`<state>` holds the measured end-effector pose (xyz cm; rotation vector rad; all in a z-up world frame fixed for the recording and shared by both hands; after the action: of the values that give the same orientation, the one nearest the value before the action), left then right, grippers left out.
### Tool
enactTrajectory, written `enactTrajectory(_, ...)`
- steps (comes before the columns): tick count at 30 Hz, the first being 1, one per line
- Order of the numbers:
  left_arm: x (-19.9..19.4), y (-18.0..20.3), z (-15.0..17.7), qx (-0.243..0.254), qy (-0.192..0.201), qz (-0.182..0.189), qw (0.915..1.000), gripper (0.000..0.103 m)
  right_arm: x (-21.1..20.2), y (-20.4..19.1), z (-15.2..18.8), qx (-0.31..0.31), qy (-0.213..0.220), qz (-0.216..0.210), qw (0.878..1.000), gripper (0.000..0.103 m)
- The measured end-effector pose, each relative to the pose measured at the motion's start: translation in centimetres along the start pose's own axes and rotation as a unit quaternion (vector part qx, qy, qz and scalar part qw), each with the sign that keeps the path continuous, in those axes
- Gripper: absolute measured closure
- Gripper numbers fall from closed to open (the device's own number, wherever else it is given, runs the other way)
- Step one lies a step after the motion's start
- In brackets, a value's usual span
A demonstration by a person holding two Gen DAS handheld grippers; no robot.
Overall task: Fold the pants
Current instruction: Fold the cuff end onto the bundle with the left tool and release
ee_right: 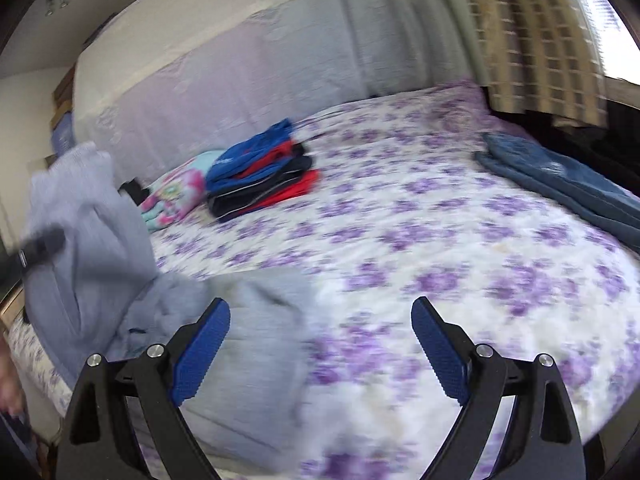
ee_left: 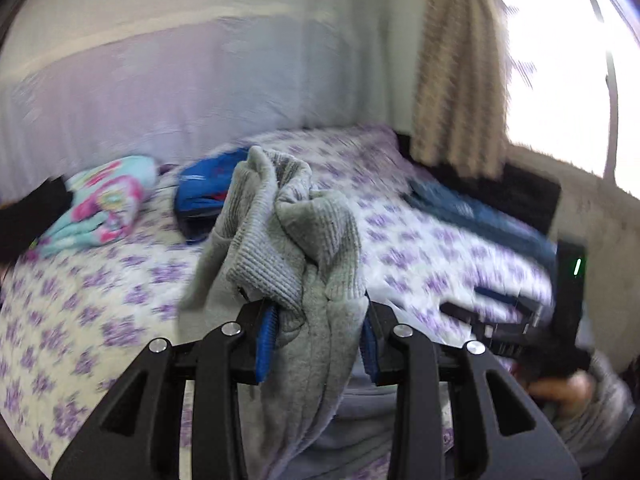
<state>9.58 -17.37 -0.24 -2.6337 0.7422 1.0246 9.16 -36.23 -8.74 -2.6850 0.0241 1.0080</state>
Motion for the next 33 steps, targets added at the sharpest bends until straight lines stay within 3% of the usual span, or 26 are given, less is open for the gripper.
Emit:
enactTrajectory(4,7.0,7.5,3.1,0.074,-0.059,0.013,0.9955,0.070,-0.8,4.4,0.4,0.040,0.006,0.033,0.999,0.011)
enactTrajectory(7,8.6,10.2,5.0,0.118,-0.036,-0.033,0.9918,0.068,-1.2,5.9,0.9,0.059,0.006,0.040,0.997,0.010)
enactTrajectory(9,8.5,10.8,5.7,0.146,-0.020,-0.047,0.9880,0.059,-1.5,5.8,0.6,0.058,0.011,0.036,0.998,0.010)
enactTrajectory(11,7.7,10.9,5.8,0.142,-0.016,-0.023,0.9894,0.046,-2.4,4.7,-0.2,0.055,0.025,0.013,0.998,0.011)
enactTrajectory(15,4.4,9.5,5.3,0.111,0.002,0.043,0.9929,0.039,-3.8,1.0,-2.7,0.034,0.028,-0.077,0.996,0.011)
enactTrajectory(17,2.6,8.5,4.8,0.091,0.017,0.057,0.9940,0.031,-3.9,-1.2,-4.1,0.016,0.022,-0.102,0.994,0.010)
enactTrajectory(19,1.0,7.2,4.3,0.073,0.037,0.055,0.9951,0.020,-3.4,-3.4,-5.0,-0.009,0.008,-0.107,0.994,0.009)
enactTrajectory(21,0.8,5.9,3.8,0.058,0.045,0.039,0.9966,0.018,-2.4,-6.1,-5.4,-0.052,-0.006,-0.097,0.994,0.008)
enactTrajectory(22,1.3,5.4,3.6,0.047,0.035,0.042,0.9974,0.018,-1.8,-7.1,-5.5,-0.072,-0.013,-0.087,0.993,0.008)
enactTrajectory(24,2.9,5.5,3.5,0.033,-0.001,0.083,0.9960,0.018,0.0,-8.6,-5.4,-0.111,-0.029,-0.054,0.992,0.008)
enactTrajectory(26,5.3,6.8,4.2,0.052,-0.047,0.107,0.9917,0.019,2.2,-8.3,-5.1,-0.115,-0.051,-0.026,0.992,0.008)
enactTrajectory(28,8.5,7.7,5.8,0.075,-0.090,0.094,0.9886,0.021,5.3,-6.4,-4.3,-0.100,-0.090,-0.002,0.991,0.007)
enactTrajectory(30,9.9,8.2,7.2,0.091,-0.083,0.069,0.9899,0.021,7.9,-4.2,-3.2,-0.087,-0.118,0.015,0.989,0.004)
enactTrajectory(32,9.7,9.0,7.8,0.126,-0.070,0.039,0.9888,0.022,9.5,-2.4,-2.7,-0.039,-0.141,-0.045,0.988,0.004)
enactTrajectory(33,9.3,9.1,7.8,0.133,-0.068,0.041,0.9880,0.022,9.8,-1.8,-2.6,-0.015,-0.151,-0.072,0.986,0.004)
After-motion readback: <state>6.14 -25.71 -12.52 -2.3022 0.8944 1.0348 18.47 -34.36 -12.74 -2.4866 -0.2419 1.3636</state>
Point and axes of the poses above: each gripper's, at about its wrist camera, not at the fingertips, and x roughly the way its jaws point, y to its right, z to its underside, the point moved 8 cm from there along x, roughly the way its jaws point, and after that the axes turned 15 degrees about -y, right-handed, at the moved point
